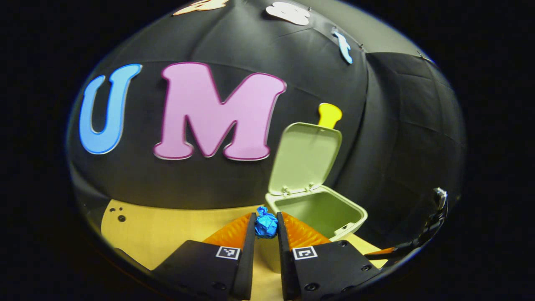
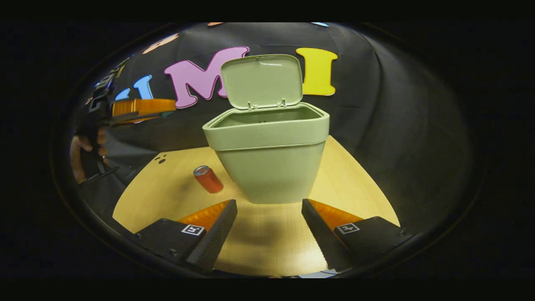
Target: Press the lid of the desktop garbage bin to open it, pick up the crumpled paper on the desktop and throw it into the bin, then pick up the pop can on the desktop and drop it into the bin, and finally close the garbage bin lid.
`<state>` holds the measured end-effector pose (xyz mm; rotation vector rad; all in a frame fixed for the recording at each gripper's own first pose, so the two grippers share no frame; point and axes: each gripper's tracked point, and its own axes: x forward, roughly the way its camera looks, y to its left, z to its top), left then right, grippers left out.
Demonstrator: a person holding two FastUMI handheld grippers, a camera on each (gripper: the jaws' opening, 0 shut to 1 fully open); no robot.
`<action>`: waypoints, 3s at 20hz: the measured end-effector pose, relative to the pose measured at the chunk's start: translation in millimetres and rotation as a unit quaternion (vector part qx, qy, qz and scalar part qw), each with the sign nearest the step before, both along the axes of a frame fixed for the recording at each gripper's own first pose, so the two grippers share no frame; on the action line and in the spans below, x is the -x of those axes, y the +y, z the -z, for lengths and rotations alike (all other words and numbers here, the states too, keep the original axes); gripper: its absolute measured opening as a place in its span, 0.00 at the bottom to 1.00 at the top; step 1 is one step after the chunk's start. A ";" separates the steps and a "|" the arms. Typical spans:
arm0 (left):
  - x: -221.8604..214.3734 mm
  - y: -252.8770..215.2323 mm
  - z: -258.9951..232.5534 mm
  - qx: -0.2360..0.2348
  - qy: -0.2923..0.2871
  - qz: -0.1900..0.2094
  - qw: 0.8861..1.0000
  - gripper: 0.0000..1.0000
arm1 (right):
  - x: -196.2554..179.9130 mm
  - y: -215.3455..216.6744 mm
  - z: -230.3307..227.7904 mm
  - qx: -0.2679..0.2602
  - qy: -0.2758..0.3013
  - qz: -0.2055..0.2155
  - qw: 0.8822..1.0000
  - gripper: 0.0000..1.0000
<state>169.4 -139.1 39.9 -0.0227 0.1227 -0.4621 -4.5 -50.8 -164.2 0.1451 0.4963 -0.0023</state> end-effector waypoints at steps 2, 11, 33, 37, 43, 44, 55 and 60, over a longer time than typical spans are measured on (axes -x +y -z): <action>-5.5 -29.2 1.7 -0.012 -0.002 0.029 1.000 0.31 | 1.9 -3.7 1.5 -0.008 0.002 0.009 1.000 0.98; -27.1 -90.9 36.1 0.015 0.052 0.079 0.995 0.35 | 7.8 -20.1 8.4 -0.003 0.007 0.025 1.000 0.99; -13.9 0.4 24.8 0.018 -0.018 -0.013 1.000 0.95 | -7.4 7.9 13.3 -0.011 0.018 -0.024 1.000 0.99; 9.6 68.1 34.7 0.010 -0.027 -0.084 0.996 0.95 | -9.1 29.3 10.2 0.001 -0.001 -0.066 0.998 0.99; 56.8 153.2 77.1 0.022 0.009 -0.175 0.984 0.96 | -14.9 70.4 15.2 0.017 -0.008 -0.117 0.993 0.99; 65.2 165.8 86.0 0.026 0.018 -0.189 0.981 0.96 | -14.2 80.2 14.9 0.022 -0.011 -0.128 0.991 0.99; 158.2 268.7 150.0 0.047 0.083 -0.304 0.948 0.96 | -57.2 186.2 43.2 0.069 -0.031 -0.175 0.982 0.99; 182.8 297.6 175.6 0.061 0.108 -0.334 0.934 0.96 | -101.2 210.8 56.0 0.090 -0.038 -0.175 0.980 0.99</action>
